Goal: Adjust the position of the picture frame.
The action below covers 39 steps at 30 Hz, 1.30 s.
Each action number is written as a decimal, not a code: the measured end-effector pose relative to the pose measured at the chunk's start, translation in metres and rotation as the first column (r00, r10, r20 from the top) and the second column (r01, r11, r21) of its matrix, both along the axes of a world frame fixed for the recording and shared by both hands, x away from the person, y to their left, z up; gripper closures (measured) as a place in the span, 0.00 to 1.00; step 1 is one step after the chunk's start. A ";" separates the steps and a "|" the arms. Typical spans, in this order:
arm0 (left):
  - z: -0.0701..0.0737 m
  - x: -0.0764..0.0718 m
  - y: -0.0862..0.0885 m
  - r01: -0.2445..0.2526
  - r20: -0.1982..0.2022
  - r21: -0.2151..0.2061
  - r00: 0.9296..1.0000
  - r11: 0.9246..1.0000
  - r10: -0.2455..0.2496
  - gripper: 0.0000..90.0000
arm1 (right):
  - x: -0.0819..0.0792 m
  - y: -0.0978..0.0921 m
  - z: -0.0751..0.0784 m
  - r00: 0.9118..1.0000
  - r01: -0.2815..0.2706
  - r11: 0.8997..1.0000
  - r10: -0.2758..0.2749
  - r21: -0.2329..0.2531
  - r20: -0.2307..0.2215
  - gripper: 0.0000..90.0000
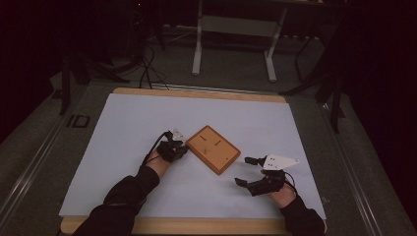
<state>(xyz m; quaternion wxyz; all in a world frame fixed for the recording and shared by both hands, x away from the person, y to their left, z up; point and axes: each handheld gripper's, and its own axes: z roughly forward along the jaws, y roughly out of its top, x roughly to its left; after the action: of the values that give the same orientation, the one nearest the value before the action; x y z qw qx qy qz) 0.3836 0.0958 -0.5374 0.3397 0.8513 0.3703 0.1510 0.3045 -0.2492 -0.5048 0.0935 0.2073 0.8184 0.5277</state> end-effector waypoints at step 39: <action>0.017 -0.025 0.011 0.072 0.042 -0.147 0.997 0.987 -0.066 0.51 | 0.051 -0.027 -0.014 0.996 0.086 0.989 -0.089 -0.116 -0.022 0.89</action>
<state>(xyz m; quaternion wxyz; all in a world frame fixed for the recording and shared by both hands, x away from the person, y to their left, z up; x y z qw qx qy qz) 0.3585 0.1070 -0.5200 0.4140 0.8329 0.3445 0.1270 0.3560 -0.2765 -0.5185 0.1174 0.2444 0.8387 0.4722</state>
